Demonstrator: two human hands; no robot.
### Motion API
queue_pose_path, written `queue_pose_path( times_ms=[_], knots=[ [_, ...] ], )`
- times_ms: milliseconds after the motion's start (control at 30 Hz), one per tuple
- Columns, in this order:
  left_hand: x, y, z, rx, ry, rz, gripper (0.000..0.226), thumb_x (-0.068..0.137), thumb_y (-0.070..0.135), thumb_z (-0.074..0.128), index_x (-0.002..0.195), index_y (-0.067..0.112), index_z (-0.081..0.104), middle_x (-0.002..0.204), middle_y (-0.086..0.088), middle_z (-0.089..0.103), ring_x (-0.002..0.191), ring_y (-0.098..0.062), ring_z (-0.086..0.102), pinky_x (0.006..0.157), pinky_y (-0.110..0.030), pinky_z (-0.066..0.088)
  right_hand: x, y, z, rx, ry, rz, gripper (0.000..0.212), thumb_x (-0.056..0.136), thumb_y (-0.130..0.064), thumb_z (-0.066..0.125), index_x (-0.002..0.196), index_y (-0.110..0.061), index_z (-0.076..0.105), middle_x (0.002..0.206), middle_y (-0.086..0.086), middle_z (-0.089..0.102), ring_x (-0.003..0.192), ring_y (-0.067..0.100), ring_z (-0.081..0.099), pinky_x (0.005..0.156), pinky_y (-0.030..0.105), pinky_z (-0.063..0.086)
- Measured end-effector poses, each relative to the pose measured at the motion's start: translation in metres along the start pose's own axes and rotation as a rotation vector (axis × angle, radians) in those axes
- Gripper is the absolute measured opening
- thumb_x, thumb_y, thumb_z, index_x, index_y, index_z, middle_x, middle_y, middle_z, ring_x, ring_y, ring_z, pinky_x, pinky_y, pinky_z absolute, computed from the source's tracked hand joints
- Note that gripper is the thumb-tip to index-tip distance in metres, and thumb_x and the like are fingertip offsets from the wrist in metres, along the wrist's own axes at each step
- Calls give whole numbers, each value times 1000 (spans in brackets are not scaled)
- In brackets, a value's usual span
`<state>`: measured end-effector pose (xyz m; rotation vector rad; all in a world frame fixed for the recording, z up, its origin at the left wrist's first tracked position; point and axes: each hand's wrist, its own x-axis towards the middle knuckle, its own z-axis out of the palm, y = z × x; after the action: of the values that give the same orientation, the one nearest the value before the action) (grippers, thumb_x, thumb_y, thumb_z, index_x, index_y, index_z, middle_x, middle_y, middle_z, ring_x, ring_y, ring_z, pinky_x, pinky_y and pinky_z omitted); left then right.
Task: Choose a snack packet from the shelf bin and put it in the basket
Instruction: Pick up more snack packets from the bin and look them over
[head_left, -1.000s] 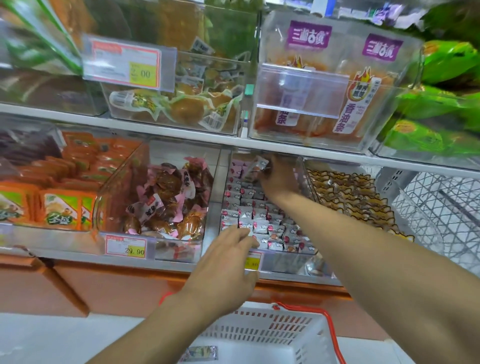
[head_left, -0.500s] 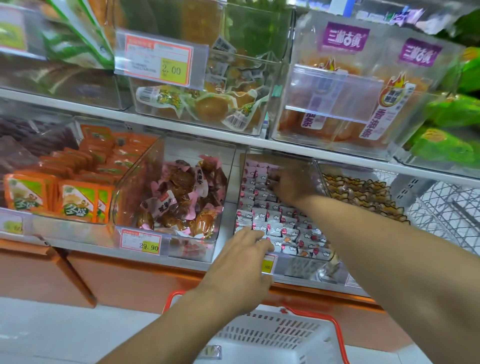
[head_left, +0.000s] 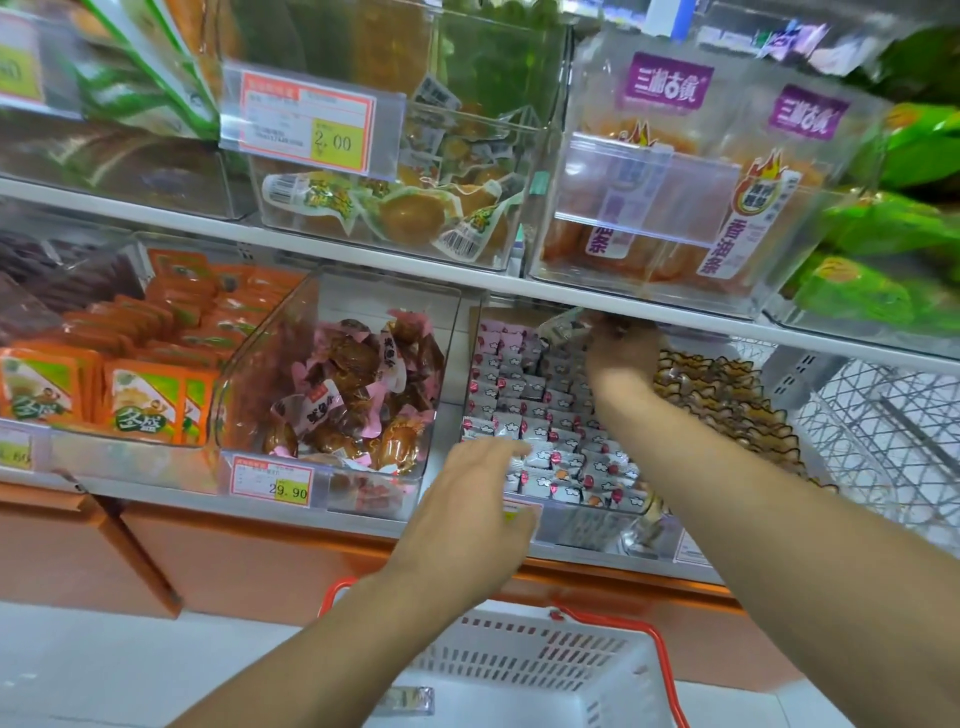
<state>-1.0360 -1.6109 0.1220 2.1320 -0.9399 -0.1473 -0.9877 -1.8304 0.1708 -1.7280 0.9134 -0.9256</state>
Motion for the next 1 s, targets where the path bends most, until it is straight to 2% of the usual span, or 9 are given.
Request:
queue_pose_path(
  times_ms=[67, 133, 267, 333, 533, 600, 733, 867, 1000],
  knots=[
    [2, 5, -5, -195, 94, -91, 47, 95, 33, 69, 137, 39, 48, 134, 22, 51, 116, 3, 49, 101, -16, 36, -28, -8, -23, 327, -48, 147, 14, 104, -7, 51, 116, -5, 58, 115, 12, 69, 99, 27, 68, 68, 27, 55],
    [11, 10, -12, -460, 147, -214, 33, 94, 33, 71, 123, 38, 55, 120, 18, 63, 99, 5, 62, 84, -12, 49, -63, -8, -50, 456, -134, 235, 9, 103, -8, 53, 111, -6, 58, 111, 10, 71, 99, 22, 71, 75, 24, 59],
    [9, 19, -5, -855, 85, -478, 17, 97, 25, 68, 113, 21, 66, 89, -4, 77, 78, -9, 71, 70, -26, 57, -112, 11, -100, 584, -268, 404, 10, 101, -13, 59, 103, -4, 65, 101, 9, 75, 94, 18, 75, 85, 29, 62],
    [3, 17, 2, -925, 68, -527, 17, 99, 21, 64, 113, 12, 68, 81, -2, 76, 70, -9, 71, 61, -20, 54, -122, 25, -109, 623, -308, 451, 7, 98, -10, 62, 99, -3, 66, 99, 10, 74, 95, 20, 75, 83, 26, 61],
    [-3, 0, -9, -1044, 115, -590, 15, 97, 20, 67, 109, 11, 69, 89, -4, 80, 85, -18, 78, 67, -22, 60, -125, 23, -111, 662, -489, 451, 20, 78, -20, 74, 92, -7, 77, 98, 7, 79, 94, 21, 76, 74, 20, 59],
    [-3, -4, -6, -1074, 94, -612, 13, 95, 16, 68, 106, 9, 71, 93, -5, 79, 91, -22, 78, 70, -24, 62, -123, 30, -116, 671, -498, 461, 24, 81, -19, 73, 100, -4, 74, 97, 4, 79, 92, 20, 76, 75, 21, 59],
    [-2, -10, -1, -1211, 59, -627, 6, 85, 15, 73, 84, 12, 79, 91, -10, 79, 96, -31, 76, 74, -31, 63, -116, 39, -122, 699, -494, 518, 27, 95, -11, 64, 120, 1, 66, 118, 11, 73, 95, 22, 76, 77, 24, 60],
    [1, -13, 6, -1206, 67, -596, 44, 70, 21, 79, 111, 8, 71, 96, -9, 79, 98, -30, 76, 74, -29, 62, -112, 42, -128, 677, -506, 539, 26, 97, -10, 63, 120, 2, 66, 125, 18, 70, 97, 24, 75, 76, 24, 60],
    [1, -11, 10, -1201, 71, -594, 51, 64, 22, 83, 111, 6, 73, 103, -12, 79, 96, -24, 77, 75, -26, 61, -106, 41, -135, 605, -564, 496, 25, 94, -12, 67, 118, -3, 66, 124, 27, 67, 93, 29, 74, 76, 27, 61]
  ],
)
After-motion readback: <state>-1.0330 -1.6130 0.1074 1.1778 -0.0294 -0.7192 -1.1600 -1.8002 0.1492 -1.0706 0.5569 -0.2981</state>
